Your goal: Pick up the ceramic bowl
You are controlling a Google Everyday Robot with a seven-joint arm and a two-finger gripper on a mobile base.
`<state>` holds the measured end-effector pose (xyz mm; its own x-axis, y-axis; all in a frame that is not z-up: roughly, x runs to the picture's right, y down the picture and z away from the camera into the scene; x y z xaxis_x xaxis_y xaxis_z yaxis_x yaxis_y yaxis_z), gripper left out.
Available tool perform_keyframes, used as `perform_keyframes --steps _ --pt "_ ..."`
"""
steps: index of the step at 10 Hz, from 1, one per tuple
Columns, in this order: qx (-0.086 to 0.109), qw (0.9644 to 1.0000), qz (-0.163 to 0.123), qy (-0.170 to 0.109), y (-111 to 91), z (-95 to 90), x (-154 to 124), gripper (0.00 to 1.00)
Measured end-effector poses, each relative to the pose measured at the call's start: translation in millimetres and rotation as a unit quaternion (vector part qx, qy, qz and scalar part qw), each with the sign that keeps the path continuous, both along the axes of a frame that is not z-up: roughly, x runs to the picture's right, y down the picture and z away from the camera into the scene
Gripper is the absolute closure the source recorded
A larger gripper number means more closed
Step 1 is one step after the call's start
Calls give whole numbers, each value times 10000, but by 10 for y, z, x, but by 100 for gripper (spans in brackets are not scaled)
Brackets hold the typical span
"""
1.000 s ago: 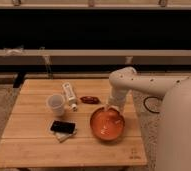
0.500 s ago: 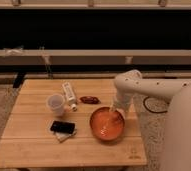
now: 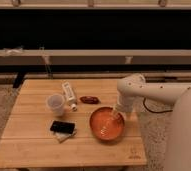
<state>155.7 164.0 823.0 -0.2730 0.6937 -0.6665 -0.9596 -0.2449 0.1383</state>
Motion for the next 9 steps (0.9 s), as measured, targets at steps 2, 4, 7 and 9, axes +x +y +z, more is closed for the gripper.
perform_keyframes --steps 2,4,7,9 --pt "-51 10000 76 39 87 34 38 35" --pt "-99 9998 148 64 186 81 51 35" --pt "-211 9995 203 105 275 134 41 52" --pt "-266 9993 241 128 311 122 56 70"
